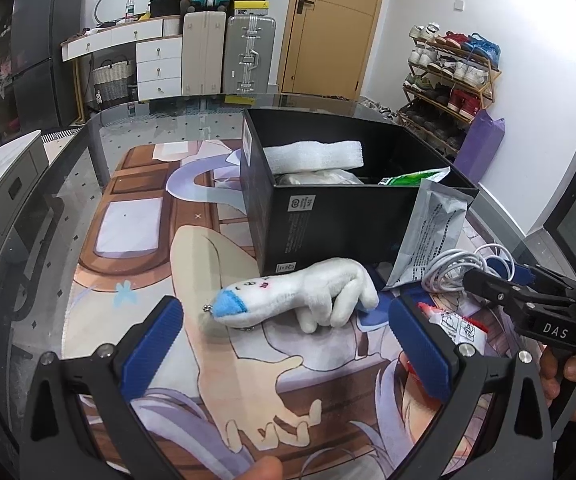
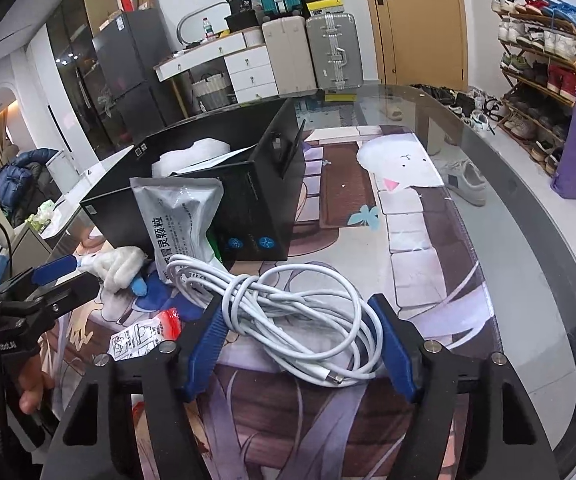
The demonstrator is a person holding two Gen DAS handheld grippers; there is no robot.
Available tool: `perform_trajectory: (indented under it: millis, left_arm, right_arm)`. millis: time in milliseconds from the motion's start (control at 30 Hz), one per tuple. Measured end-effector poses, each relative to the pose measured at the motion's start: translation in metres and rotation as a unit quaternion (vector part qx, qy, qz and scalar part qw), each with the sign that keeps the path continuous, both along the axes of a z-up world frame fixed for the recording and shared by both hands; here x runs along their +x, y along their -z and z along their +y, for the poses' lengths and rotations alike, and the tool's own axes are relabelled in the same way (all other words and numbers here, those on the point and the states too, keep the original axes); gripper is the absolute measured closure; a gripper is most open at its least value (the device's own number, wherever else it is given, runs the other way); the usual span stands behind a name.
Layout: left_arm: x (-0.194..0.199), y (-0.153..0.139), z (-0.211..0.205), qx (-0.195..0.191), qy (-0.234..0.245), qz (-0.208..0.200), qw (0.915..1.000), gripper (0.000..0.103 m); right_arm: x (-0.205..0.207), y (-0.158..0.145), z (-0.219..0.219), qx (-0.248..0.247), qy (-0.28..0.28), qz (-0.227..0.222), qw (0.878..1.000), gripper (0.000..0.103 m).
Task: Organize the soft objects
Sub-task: 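Grasp the white cable coil with the right gripper while the left grasps the white plush toy, then lift the plush toy and cable coil and carry them over the black box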
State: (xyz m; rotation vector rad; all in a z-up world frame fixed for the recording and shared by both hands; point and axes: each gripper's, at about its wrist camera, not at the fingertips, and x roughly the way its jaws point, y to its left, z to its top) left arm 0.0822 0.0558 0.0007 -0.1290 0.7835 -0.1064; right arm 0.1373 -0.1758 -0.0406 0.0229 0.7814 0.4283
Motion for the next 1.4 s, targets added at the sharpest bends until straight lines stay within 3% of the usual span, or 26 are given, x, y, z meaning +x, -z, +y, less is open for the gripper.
perform_trajectory:
  millis: [233, 433, 633, 767, 833, 1000, 1133, 1400]
  left_arm:
    - [0.008, 0.0, -0.001, 0.004, -0.004, 0.028, 0.9996, 0.0]
    - [0.019, 0.003, 0.004, -0.051, -0.015, 0.047, 0.9975, 0.0]
    - [0.032, 0.009, -0.005, -0.035, -0.029, 0.067, 0.9967, 0.0]
    - [0.038, 0.014, -0.017, 0.023, -0.034, 0.077, 0.9962, 0.0]
    - [0.038, 0.015, -0.019, 0.034, -0.036, 0.078, 0.9957, 0.0]
    - [0.036, 0.016, -0.019, 0.038, -0.037, 0.077, 0.9956, 0.003]
    - [0.032, 0.013, -0.018, 0.036, -0.034, 0.07, 0.9963, 0.014]
    - [0.015, 0.008, -0.01, 0.032, -0.033, 0.051, 0.9976, 0.016]
  right_arm:
    - [-0.014, -0.007, -0.011, 0.025, -0.001, -0.028, 0.999, 0.034]
    - [-0.02, -0.009, -0.02, 0.032, -0.004, -0.034, 0.999, 0.034]
    - [-0.016, -0.01, -0.022, 0.033, -0.001, -0.032, 0.999, 0.034]
    - [-0.015, -0.011, -0.023, 0.039, 0.005, -0.034, 0.999, 0.034]
    - [-0.015, -0.011, -0.024, 0.038, 0.006, -0.035, 0.999, 0.034]
    - [-0.016, -0.012, -0.023, 0.036, 0.005, -0.037, 0.999, 0.034]
    - [-0.019, -0.016, -0.024, 0.033, 0.005, -0.042, 0.999, 0.034]
    - [-0.029, -0.025, -0.02, 0.028, 0.005, -0.052, 0.998, 0.034]
